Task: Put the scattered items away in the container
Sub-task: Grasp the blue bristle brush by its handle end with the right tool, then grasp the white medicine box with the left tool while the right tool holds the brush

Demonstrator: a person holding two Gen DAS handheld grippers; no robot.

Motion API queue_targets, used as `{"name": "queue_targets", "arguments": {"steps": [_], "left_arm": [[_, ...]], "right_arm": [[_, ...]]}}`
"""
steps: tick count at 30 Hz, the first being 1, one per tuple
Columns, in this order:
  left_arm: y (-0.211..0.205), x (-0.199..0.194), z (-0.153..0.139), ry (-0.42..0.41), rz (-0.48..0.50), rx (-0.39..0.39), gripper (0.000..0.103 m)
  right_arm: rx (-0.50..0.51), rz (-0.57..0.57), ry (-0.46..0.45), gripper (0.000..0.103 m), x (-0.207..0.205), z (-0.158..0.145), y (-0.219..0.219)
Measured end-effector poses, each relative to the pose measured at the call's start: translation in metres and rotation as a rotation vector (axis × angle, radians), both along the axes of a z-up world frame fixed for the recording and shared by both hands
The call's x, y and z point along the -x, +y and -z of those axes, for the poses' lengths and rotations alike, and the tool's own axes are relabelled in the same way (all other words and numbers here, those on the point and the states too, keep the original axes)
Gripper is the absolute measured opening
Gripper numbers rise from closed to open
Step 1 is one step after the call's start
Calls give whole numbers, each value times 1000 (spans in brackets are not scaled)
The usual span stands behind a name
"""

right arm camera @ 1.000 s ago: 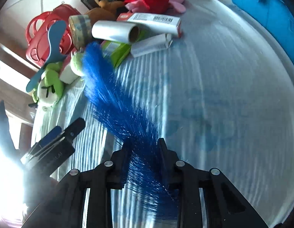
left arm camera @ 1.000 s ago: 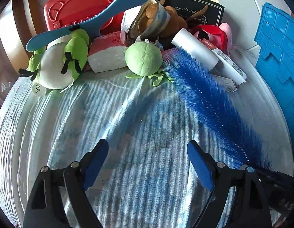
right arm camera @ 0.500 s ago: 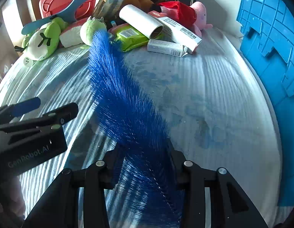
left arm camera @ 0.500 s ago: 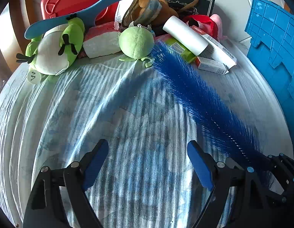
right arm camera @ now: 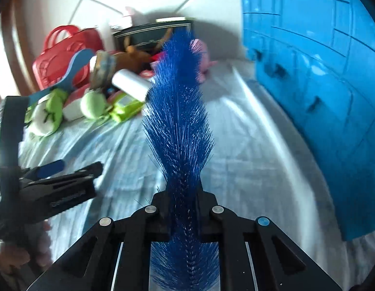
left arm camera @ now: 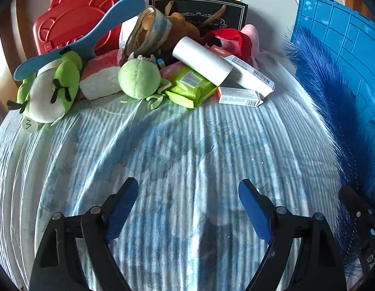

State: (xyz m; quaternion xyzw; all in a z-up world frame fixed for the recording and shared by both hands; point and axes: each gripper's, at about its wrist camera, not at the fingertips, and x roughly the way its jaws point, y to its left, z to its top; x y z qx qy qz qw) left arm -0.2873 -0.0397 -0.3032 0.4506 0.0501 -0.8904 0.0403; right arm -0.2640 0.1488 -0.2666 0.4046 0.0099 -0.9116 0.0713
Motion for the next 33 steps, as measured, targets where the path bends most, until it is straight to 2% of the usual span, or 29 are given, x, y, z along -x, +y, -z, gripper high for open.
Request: {"name": "queue_targets", "arguments": {"steps": [9,15,19,20,22,23,26,30,33], "left_arm": [[43,72,0,35,48,12,85],[58,134,14,15,41,-6,85],[62,171,34,-32,27,-25,85],[65,175,37,-22,25,-10,86],[74,178,40,-6,43,37,86],[76,177,40,4,44,34,85],[76,168,40,19,23,29,74],[72,149,36,26,3,15,74],[69,133,21,49,-9,24,73]], "right_arm": [[-9,59,2,13,73,14,41],[-13,71,-24,13,130,32,52],[-12,64,-55,13,159,49,54],[-7,62,-62,13,164,52,53],[-5,51,-70,13,170,56,51],[-10,42,-70,13,172,56,49],[-34,23,-66,13,173,57,42],[-42,17,-55,13,170,56,36],[-35,16,-44,13,162,49,34]]}}
